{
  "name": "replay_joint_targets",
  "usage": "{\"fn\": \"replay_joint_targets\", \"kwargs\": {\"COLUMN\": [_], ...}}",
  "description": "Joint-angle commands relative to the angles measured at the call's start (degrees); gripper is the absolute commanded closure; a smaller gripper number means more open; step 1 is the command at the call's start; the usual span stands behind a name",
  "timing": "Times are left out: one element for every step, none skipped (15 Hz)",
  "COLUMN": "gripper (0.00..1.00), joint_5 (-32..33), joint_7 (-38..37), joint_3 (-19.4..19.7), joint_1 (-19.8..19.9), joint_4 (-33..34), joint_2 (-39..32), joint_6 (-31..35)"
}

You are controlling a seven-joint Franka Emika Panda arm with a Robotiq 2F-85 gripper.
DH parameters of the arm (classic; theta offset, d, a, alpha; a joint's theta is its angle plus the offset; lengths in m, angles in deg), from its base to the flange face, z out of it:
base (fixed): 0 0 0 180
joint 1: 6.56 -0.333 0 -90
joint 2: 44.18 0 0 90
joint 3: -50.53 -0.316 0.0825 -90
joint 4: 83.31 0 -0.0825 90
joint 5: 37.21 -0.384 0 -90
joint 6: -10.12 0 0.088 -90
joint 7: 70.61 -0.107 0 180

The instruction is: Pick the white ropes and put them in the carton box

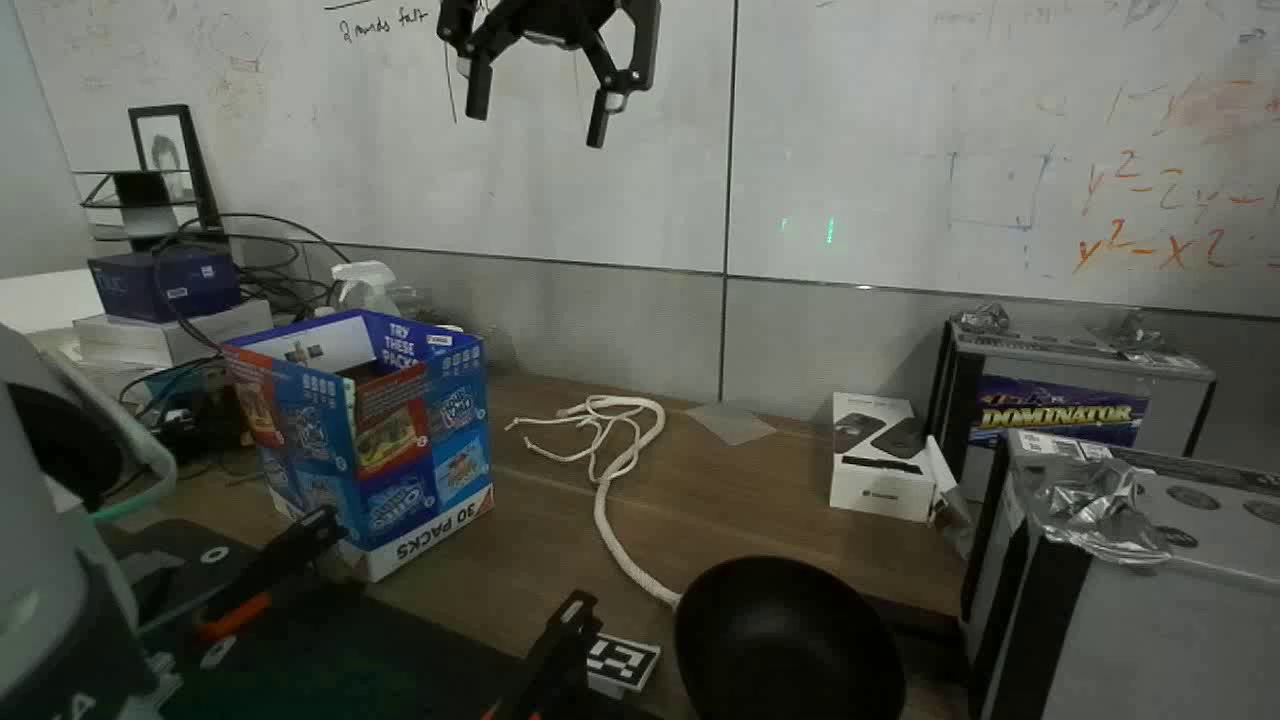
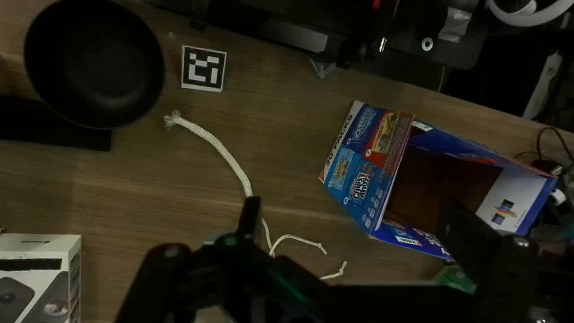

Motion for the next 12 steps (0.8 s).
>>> {"fn": "replay_joint_targets", "kwargs": {"gripper": [0.00,0.00,0.00,0.00,0.00,0.00,0.00,0.00,0.00,0.00,0.00,0.00], "joint_5": [-0.5,-0.5,-0.5,-0.5,-0.5,-0.5,-0.1,0.5,0.9,1.2,1.5,1.8], "joint_7": [0.4,0.4,0.4,0.4,0.4,0.4,0.3,0.4,0.2,0.7,0.7,1.0], "joint_3": [-0.9,-0.9,-0.9,-0.9,-0.9,-0.9,-1.1,-1.4,-1.7,-2.0,-2.3,-2.7], "joint_1": [1.0,1.0,1.0,1.0,1.0,1.0,1.1,1.2,1.2,0.9,0.8,0.6], "joint_4": [0.3,0.5,0.7,0.7,0.7,0.7,0.7,1.1,1.3,2.2,2.6,3.7], "joint_2": [-0.1,-0.1,0.0,0.0,0.0,0.0,-0.4,-1.7,-2.6,-5.0,-6.4,-9.2], "joint_6": [-0.1,-0.1,-0.1,-0.1,-0.1,-0.1,0.3,1.3,2.0,3.2,4.3,6.2]}}
